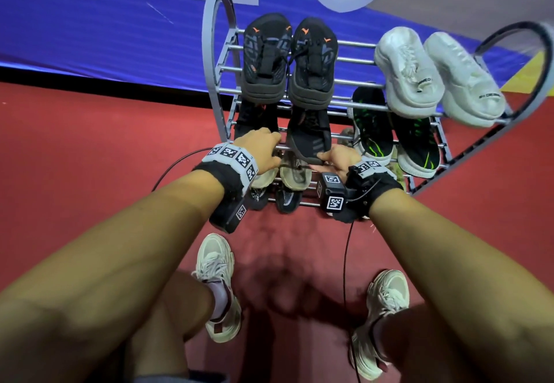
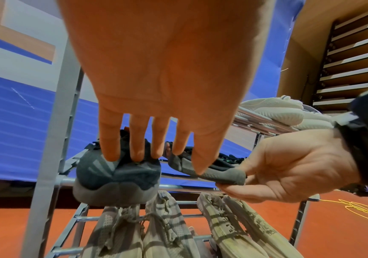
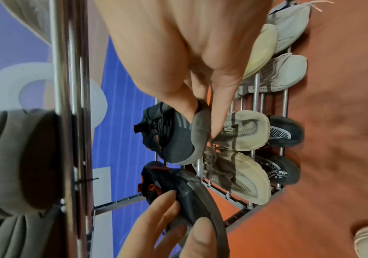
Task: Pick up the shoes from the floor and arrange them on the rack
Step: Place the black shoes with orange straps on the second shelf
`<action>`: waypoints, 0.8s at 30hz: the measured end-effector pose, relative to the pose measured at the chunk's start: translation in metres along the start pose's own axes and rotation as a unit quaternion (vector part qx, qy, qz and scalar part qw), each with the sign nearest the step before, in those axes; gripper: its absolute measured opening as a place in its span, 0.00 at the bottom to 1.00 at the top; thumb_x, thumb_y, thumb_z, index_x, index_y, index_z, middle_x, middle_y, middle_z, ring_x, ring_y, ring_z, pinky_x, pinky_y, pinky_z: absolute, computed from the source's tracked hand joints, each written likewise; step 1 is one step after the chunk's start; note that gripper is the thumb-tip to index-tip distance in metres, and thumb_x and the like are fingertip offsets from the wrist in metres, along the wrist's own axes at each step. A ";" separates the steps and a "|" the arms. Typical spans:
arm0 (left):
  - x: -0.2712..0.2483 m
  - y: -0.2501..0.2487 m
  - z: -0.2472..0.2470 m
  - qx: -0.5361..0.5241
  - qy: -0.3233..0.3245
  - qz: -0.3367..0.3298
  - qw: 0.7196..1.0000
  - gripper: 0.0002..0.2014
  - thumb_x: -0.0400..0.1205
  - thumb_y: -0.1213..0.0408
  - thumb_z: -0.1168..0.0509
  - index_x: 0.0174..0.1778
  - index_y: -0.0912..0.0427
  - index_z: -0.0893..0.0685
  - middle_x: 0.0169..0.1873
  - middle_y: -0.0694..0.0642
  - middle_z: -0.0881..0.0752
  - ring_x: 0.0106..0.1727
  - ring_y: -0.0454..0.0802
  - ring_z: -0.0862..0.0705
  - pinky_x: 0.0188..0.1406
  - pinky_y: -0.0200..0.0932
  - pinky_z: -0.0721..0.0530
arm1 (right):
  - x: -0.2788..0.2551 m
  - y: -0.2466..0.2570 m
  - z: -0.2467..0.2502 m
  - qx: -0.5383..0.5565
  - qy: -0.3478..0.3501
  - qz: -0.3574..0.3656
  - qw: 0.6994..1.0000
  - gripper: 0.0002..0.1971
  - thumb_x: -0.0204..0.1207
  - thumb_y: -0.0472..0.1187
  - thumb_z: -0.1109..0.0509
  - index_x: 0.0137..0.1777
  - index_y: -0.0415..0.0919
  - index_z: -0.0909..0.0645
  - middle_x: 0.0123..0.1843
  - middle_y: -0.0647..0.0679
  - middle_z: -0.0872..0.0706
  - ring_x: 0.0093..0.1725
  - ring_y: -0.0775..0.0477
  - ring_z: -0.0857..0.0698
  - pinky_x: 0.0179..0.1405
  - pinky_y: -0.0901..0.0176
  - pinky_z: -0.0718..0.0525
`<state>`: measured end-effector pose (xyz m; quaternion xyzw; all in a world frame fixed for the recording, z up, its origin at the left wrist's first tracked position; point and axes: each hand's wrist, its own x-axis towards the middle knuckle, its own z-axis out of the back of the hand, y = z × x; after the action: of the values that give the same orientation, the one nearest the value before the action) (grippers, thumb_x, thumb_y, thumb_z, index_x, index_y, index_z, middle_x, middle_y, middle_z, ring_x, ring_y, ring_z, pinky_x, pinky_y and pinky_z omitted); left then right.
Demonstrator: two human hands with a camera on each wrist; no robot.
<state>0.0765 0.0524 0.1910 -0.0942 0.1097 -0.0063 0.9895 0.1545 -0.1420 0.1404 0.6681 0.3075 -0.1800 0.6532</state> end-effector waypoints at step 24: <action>0.009 -0.062 0.010 0.144 -0.137 -0.106 0.974 0.27 0.82 0.47 0.37 0.77 0.48 0.31 0.71 0.50 0.23 0.72 0.55 0.28 0.70 0.64 0.35 | -0.103 0.032 0.108 -0.378 0.012 0.248 0.892 0.33 0.67 0.19 0.35 0.60 0.58 0.16 0.58 0.51 0.11 0.61 0.53 0.15 0.61 0.55 0.17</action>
<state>0.0878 -0.0072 0.2104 0.0378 -0.0395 -0.1137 0.9920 0.1159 -0.2654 0.2220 0.4274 0.1840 0.1257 0.8762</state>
